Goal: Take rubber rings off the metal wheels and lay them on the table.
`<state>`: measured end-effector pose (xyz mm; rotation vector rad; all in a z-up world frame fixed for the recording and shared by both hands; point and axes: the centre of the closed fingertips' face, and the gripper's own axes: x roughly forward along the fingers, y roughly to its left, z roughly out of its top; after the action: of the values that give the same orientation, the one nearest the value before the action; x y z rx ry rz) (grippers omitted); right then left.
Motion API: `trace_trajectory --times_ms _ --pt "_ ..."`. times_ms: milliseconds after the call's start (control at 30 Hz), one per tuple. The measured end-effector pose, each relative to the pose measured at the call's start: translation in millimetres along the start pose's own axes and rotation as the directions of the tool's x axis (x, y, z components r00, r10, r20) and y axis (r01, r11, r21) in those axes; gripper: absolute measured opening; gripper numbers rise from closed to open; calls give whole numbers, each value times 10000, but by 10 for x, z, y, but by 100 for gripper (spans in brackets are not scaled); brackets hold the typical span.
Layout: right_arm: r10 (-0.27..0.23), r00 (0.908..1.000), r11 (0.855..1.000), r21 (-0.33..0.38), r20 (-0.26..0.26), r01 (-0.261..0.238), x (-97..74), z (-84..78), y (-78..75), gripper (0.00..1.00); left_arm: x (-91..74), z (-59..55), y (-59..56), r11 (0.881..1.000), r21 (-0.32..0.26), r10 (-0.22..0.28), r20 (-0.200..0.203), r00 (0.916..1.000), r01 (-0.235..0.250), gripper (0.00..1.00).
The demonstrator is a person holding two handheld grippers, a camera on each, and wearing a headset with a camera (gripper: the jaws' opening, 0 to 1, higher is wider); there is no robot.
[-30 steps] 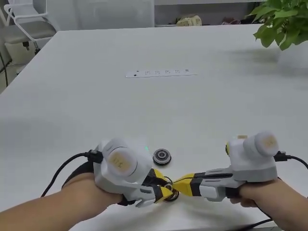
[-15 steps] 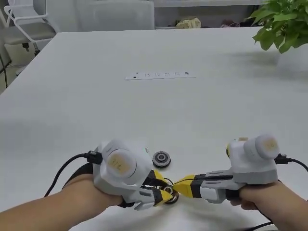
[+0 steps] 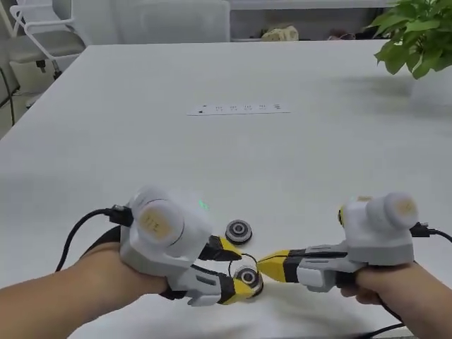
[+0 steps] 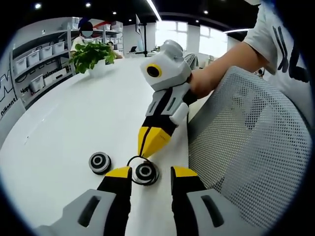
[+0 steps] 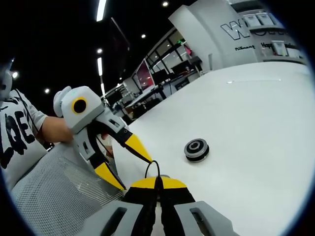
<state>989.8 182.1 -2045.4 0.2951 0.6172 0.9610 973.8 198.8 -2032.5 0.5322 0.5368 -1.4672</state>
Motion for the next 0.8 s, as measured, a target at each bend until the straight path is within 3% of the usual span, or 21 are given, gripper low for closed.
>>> trace_trajectory --times_ms 400,800 --pt "275 9996 9992 -280 -39 -276 0 134 92 0 -380 24 31 9974 -567 478 429 9979 -453 38" --pt "492 9984 9963 -686 -290 -510 42 285 153 0 -687 26 91 9890 -1084 1100 834 9904 -1007 48"
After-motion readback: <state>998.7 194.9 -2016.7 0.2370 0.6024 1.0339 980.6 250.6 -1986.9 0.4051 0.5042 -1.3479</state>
